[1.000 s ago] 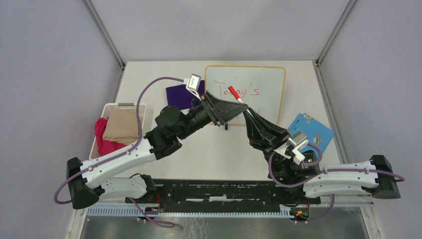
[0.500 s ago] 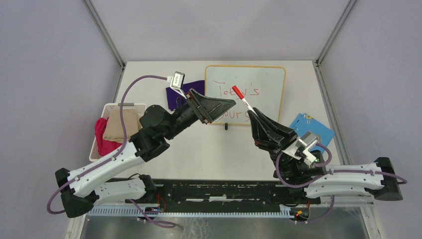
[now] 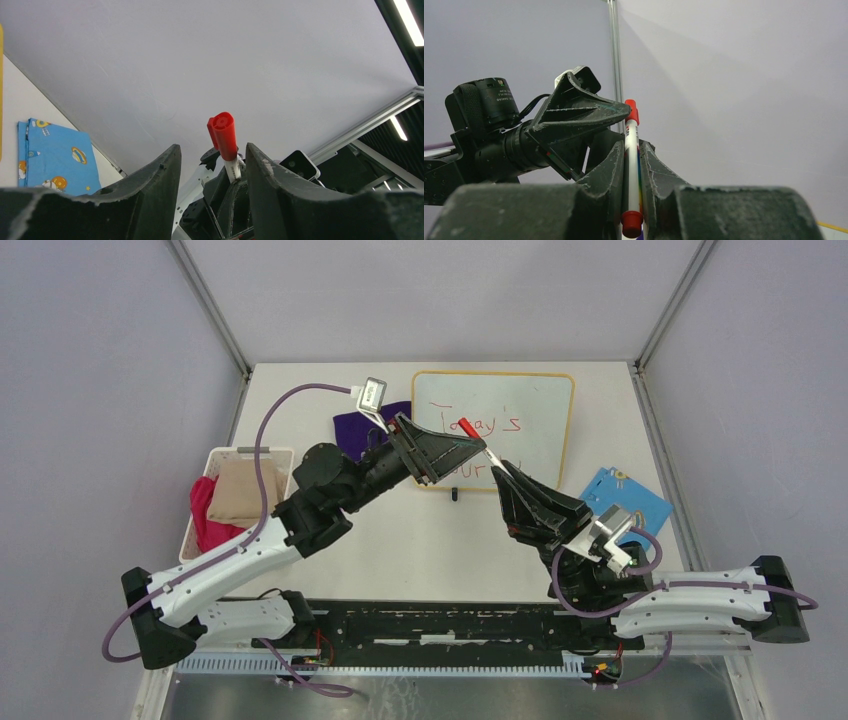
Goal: Write a sentence on the whiteboard
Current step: Close the whiteboard marker at the center of the board, then place the whiteboard marker at the center of the board.
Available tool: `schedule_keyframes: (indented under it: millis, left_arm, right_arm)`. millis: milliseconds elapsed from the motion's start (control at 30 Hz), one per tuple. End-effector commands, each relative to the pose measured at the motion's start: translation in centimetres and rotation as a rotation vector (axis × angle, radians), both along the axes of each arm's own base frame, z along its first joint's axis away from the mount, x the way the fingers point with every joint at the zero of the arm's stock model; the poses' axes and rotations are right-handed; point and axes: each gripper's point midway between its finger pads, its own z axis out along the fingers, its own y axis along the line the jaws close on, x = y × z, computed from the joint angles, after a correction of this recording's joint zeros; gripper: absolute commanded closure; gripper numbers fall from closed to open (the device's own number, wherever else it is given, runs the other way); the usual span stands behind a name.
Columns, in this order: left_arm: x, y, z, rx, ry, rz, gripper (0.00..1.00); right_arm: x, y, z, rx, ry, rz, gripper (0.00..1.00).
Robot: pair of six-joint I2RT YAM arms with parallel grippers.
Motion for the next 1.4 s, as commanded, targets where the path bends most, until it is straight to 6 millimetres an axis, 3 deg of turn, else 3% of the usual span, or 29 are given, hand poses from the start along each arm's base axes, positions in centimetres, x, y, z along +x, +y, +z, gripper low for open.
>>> schedule_keyframes:
  millis: [0,300,467,633,1367]
  left_arm:
    - [-1.1,0.7,3.6,-0.100,-0.063,-0.038,0.46]
    - [-1.3,0.5,3.5,-0.112,-0.056,-0.061,0.54]
    - [-1.1,2.0,4.1,-0.126,-0.064,-0.001,0.38]
    - [-1.0,3.1,5.0,-0.144,-0.072,0.038,0.34]
    - [-1.1,1.0,3.5,-0.108,-0.049,-0.035,0.65]
  right_arm:
    - [-0.2,-0.3,0.7,0.035,-0.009,0.015,1.00]
    - [-0.1,-0.3,0.7,0.038,-0.004,0.014,1.00]
    - [-0.3,-0.4,0.9,0.044,-0.007,0.027,1.00]
    - [-0.7,-0.3,1.1,0.048,-0.018,0.050,1.00]
    - [-0.7,0.1,1.4,0.046,-0.019,0.059,1.00]
